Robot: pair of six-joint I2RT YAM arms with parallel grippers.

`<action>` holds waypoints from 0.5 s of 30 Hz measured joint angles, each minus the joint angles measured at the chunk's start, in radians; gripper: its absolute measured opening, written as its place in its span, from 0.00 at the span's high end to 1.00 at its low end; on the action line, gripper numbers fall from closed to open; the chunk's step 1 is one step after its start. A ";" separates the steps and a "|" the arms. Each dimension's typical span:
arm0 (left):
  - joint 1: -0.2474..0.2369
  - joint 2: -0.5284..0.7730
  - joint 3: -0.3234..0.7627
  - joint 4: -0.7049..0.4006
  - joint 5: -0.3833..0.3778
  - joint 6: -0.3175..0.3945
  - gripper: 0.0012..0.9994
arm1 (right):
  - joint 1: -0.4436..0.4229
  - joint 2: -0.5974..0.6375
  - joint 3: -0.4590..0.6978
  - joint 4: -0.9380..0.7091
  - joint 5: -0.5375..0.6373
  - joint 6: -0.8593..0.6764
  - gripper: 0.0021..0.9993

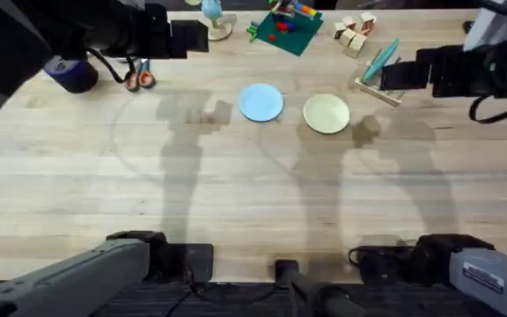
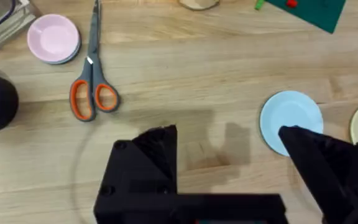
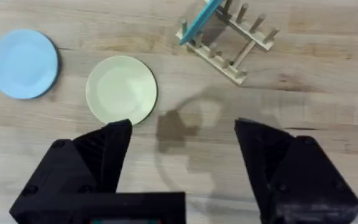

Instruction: Pick up the plates from the table one by one and place each into a slot on the dish rack.

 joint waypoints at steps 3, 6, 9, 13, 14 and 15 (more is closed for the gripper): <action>0.000 0.000 0.000 0.004 0.016 -0.001 0.30 | 0.000 0.000 0.000 0.000 0.000 0.000 0.00; 0.000 0.002 0.000 0.003 0.060 0.000 0.77 | 0.000 0.000 0.000 0.000 0.000 0.000 0.00; 0.000 0.024 0.003 0.003 0.163 0.004 0.96 | 0.000 0.000 0.000 0.000 0.000 0.000 0.00; 0.000 0.099 0.006 0.004 0.329 0.004 0.96 | 0.000 0.000 0.000 0.000 0.000 0.000 0.01; 0.000 0.124 0.006 0.004 0.367 0.004 0.96 | 0.000 0.000 0.000 0.000 0.000 0.000 0.00; 0.000 0.149 0.006 0.007 0.400 0.004 0.96 | 0.000 0.000 0.000 0.000 0.000 0.000 0.00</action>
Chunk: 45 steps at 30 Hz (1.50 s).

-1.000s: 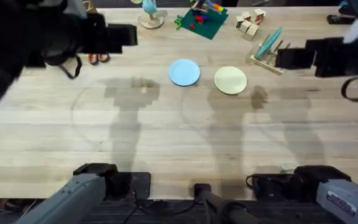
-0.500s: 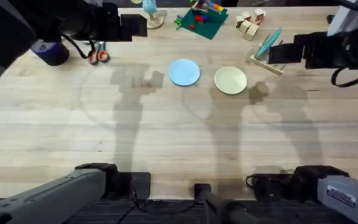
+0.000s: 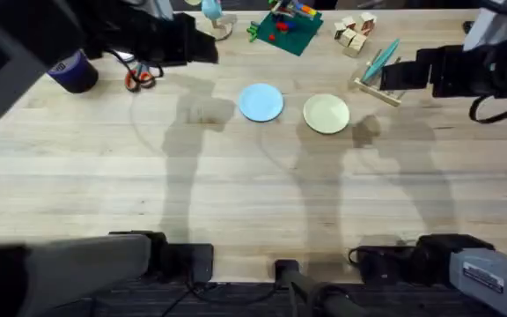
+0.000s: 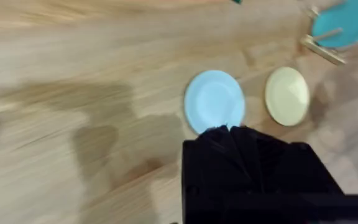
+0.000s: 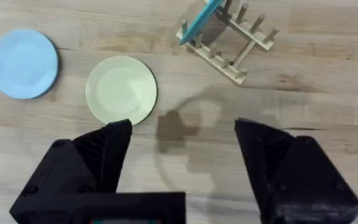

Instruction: Pick up the plates from the table one by one and place each into a slot on the dish rack.

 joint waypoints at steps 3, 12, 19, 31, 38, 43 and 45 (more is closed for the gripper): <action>0.000 0.085 0.000 0.030 0.097 0.000 0.96 | 0.000 0.000 0.000 0.000 0.000 0.000 0.00; 0.000 0.299 0.000 0.086 0.287 0.000 0.96 | 0.000 0.000 0.000 0.000 0.000 0.000 0.00; -0.015 0.405 0.000 0.127 0.325 0.012 0.96 | 0.000 0.000 0.000 0.000 0.000 0.000 0.00; -0.045 0.478 0.000 0.167 0.343 0.017 0.96 | 0.000 0.000 0.000 0.000 0.000 0.000 0.00; -0.045 0.490 0.000 0.182 0.344 0.019 0.96 | 0.000 0.000 0.000 -0.001 0.000 0.000 0.00; -0.042 0.531 0.000 0.186 0.351 0.019 0.96 | 0.000 0.000 0.000 -0.015 0.000 0.000 0.00; -0.038 0.537 0.001 0.188 0.359 0.019 0.96 | 0.000 0.000 0.000 -0.022 0.000 0.000 0.00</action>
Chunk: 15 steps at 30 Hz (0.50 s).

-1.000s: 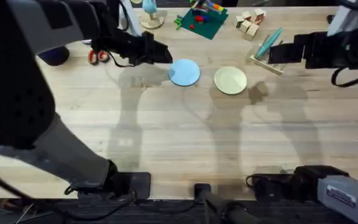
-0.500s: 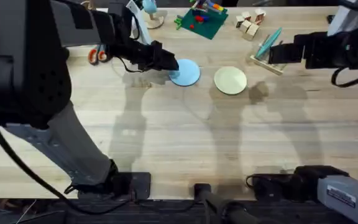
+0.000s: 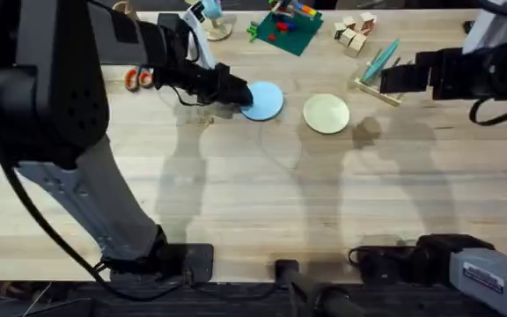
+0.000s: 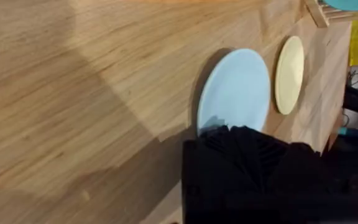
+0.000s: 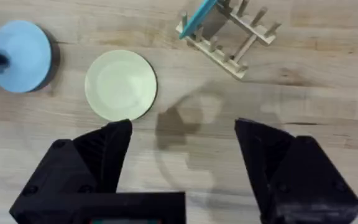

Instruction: Pick up the plates from the table one by one and place each into a slot on the dish rack.

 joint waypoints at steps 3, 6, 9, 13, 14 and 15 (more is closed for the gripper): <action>0.003 0.004 0.002 0.006 0.010 0.000 0.96 | 0.000 0.000 0.000 -0.002 0.000 0.000 0.00; 0.005 0.020 0.011 0.009 0.020 0.000 0.96 | 0.000 0.000 0.000 -0.004 0.000 0.000 0.00; 0.011 0.048 0.022 0.010 0.053 0.000 0.96 | 0.000 0.000 0.000 -0.004 0.000 0.000 0.00; 0.015 0.063 0.027 0.011 0.082 0.000 0.96 | 0.000 0.000 0.000 -0.004 0.000 0.000 0.00; 0.015 0.063 0.027 0.011 0.083 0.000 0.96 | 0.000 0.000 0.000 -0.004 0.000 0.000 0.00; 0.015 0.063 0.027 0.011 0.083 0.000 0.96 | 0.000 0.000 0.000 -0.004 0.000 0.000 0.00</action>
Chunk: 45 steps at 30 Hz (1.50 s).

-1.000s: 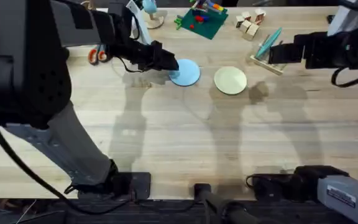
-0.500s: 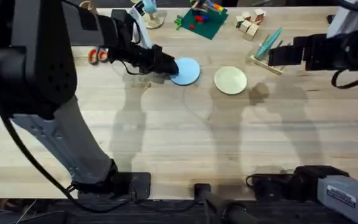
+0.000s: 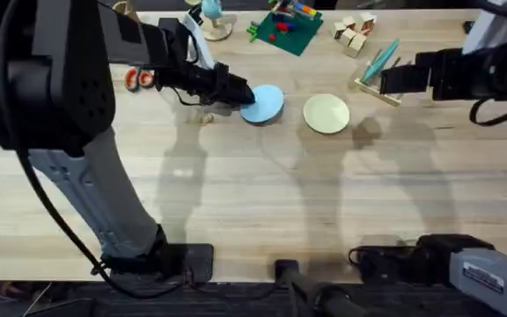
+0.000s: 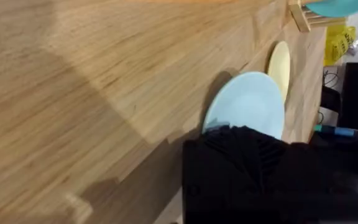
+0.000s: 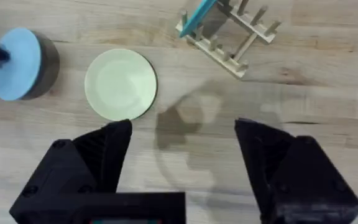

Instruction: Pick up the plates from the table one by one and place each into a slot on the dish rack.

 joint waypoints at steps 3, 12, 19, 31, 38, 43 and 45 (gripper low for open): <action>0.000 0.000 0.000 0.000 -0.001 0.000 0.96 | 0.000 0.000 0.000 0.000 0.000 0.000 0.00; 0.000 0.000 0.000 0.000 -0.002 0.000 0.96 | 0.000 0.000 0.000 0.000 -0.048 0.012 0.00; 0.000 0.000 0.001 -0.001 -0.004 0.000 0.96 | 0.007 0.067 0.002 0.037 -0.254 0.090 0.00; 0.000 0.000 0.001 -0.001 -0.006 0.000 0.96 | 0.206 0.301 0.005 0.351 -0.373 0.273 0.00; -0.002 0.000 0.003 -0.002 -0.014 0.000 0.96 | 0.295 0.456 0.006 0.522 -0.386 0.381 0.00; -0.006 0.000 0.006 -0.005 -0.021 0.000 0.96 | 0.340 0.546 0.006 0.591 -0.386 0.427 0.00; -0.010 0.000 0.009 -0.005 -0.026 0.000 0.96 | 0.354 0.573 0.006 0.603 -0.386 0.445 0.00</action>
